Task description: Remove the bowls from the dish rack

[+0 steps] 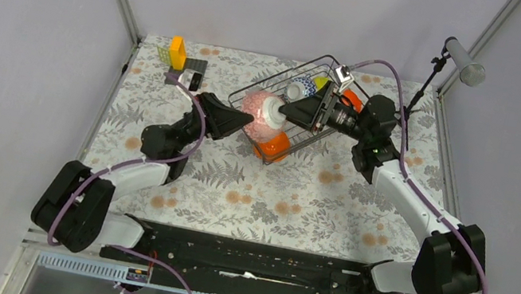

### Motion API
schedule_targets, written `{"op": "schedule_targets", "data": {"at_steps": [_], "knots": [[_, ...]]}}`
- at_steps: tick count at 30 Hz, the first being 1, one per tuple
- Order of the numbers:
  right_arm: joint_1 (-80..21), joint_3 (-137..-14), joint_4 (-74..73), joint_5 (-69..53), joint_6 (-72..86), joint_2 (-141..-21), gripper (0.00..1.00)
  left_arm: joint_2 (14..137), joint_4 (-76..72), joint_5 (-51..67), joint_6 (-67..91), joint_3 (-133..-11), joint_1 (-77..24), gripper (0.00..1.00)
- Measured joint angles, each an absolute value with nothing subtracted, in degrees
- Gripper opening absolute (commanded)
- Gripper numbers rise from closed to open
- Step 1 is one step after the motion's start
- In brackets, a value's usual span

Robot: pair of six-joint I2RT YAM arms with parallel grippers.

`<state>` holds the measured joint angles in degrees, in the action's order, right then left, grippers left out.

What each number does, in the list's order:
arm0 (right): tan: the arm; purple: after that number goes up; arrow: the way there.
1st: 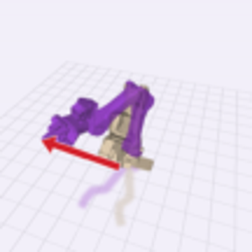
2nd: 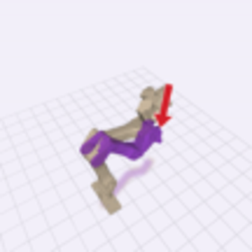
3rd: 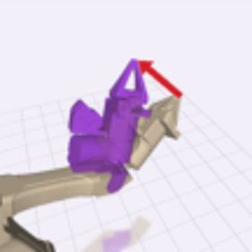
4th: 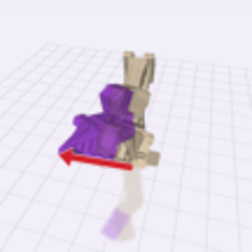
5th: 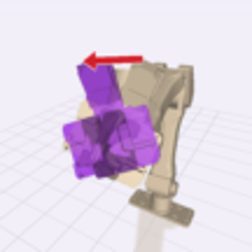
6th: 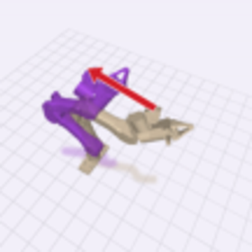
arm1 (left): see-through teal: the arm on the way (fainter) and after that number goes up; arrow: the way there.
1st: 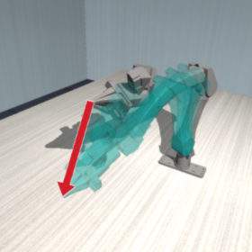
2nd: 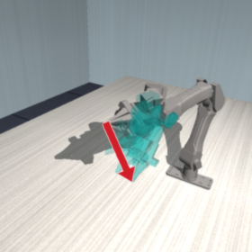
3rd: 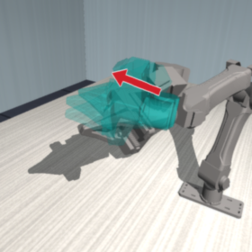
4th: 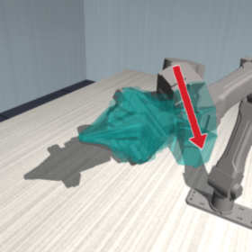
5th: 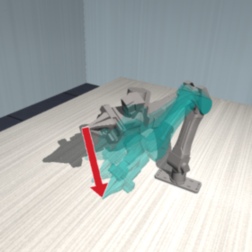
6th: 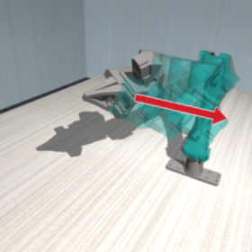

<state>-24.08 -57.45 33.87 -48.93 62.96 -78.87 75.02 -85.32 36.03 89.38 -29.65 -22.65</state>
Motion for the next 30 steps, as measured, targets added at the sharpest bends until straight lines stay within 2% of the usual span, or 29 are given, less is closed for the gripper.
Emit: {"op": "schedule_targets", "data": {"at_steps": [3,10,14,19,23,30], "knots": [[-24.23,-56.62,34.26,-48.69,63.13,-78.91,0.99,73.56,-85.62,36.64,89.19,-30.44,-23.11,0.0],[-24.23,-56.49,34.3,-48.49,61.34,-78.76,1.0,73.71,-84.53,36.69,88.31,-29.87,-22.68,0.0],[-24.25,-56.55,25.54,-44.69,54.59,-76.38,1.0,72.53,-81.1,36.71,85.67,-28.58,-22.65,0.0],[-24.27,-57.58,10.98,-35.09,43.29,-71.2,1.0,65.78,-65.34,34.57,76.82,-27.64,-22.65,0.0],[-24.27,-59.57,1.5,-26.89,35.83,-68.86,1.0,58.85,-45.54,27.49,65.63,-28.4,-22.72,0.0],[-24.27,-60.16,-8.69,-13.04,27.68,-66.04,1.0,56.82,-9.63,2.74,50.81,-39.05,-22.79,0.0]]}}
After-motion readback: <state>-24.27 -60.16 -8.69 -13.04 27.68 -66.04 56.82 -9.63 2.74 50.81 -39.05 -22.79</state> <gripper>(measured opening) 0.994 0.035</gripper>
